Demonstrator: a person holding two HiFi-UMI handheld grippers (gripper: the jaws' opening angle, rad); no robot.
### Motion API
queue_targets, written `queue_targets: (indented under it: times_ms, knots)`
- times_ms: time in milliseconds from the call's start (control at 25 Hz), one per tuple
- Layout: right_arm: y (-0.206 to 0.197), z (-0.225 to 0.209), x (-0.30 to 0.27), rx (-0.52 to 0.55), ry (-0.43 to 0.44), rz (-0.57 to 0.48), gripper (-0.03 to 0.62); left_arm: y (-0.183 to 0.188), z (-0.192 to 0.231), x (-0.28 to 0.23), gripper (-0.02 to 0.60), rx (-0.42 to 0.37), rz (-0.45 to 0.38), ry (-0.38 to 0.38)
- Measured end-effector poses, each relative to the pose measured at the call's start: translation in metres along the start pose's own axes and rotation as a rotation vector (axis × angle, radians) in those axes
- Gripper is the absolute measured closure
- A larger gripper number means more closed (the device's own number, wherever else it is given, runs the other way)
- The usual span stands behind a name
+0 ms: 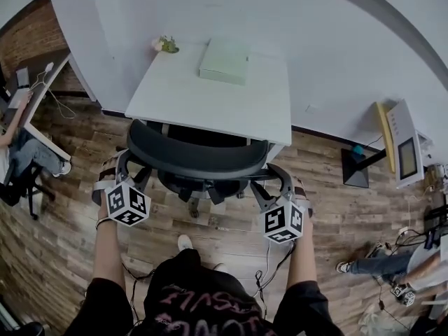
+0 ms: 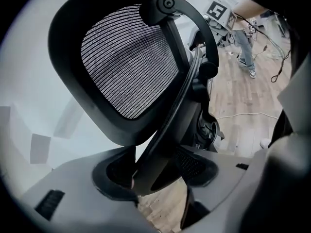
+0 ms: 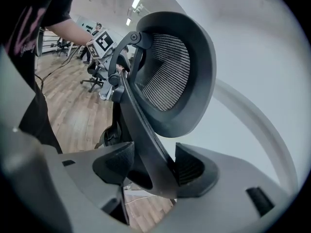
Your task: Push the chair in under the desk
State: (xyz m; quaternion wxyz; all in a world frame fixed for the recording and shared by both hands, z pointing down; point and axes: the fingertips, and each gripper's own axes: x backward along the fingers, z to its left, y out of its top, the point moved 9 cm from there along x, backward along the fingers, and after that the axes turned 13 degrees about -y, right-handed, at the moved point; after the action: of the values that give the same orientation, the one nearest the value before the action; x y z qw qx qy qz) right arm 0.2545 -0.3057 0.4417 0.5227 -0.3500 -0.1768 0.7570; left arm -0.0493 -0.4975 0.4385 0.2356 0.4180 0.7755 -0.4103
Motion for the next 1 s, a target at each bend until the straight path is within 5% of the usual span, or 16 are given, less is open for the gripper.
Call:
queue_targets:
  times_ms: [1000]
  knots:
    - [0.032, -0.008, -0.077, -0.022, -0.056, 0.118, 0.33, -0.02, 0.09, -0.059, 0.318, -0.095, -0.109, -0.072]
